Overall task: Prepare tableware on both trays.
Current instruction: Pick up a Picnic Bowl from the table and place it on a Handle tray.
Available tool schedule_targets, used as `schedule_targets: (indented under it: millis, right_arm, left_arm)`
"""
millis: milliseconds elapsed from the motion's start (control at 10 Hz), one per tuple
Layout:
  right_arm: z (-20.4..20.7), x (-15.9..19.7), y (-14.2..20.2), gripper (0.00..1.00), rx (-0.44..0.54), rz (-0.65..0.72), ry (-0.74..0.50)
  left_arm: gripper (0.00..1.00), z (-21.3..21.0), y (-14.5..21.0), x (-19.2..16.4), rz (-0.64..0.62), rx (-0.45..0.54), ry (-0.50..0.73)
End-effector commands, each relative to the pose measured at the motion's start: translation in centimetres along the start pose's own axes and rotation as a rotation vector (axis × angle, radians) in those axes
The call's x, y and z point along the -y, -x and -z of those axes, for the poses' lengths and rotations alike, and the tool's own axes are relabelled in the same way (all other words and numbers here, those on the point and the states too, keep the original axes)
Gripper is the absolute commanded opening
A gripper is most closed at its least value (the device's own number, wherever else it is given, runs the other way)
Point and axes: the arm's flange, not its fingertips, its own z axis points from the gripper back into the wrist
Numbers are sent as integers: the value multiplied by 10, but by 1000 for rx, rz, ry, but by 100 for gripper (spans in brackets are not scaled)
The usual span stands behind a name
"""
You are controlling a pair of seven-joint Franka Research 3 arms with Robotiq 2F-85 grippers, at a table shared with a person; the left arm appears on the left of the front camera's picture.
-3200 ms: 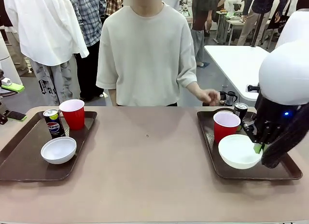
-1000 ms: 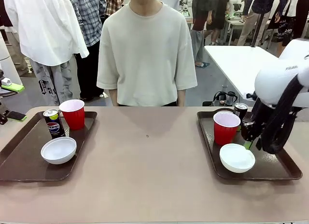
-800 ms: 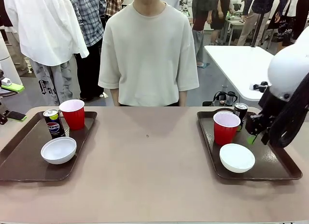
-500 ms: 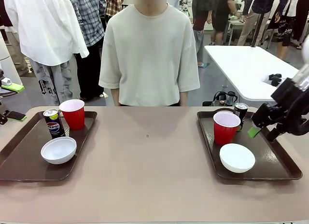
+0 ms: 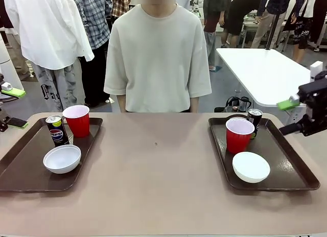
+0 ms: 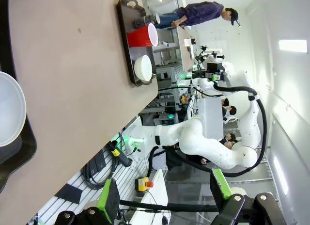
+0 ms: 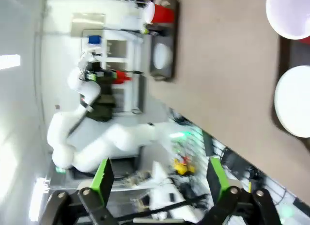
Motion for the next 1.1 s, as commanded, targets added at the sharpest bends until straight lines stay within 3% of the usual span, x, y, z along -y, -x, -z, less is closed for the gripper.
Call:
schedule_targets:
  millis: [0,100,200,1000]
  right_arm:
    - [36,17,41,100,167,153,-87]
    - [44,20,44,100,198,177,-111]
    - [-9,2,-6,100,71,86,-63]
    - [-9,2,-6,100,71,86,-63]
  left_arm:
    - [100,-1,1,-1,25,-3,8]
    - [100,-1,1,-1,25,-3,8]
    - [100,-1,1,-1,25,-3,8]
    - [100,-1,1,-1,25,-3,8]
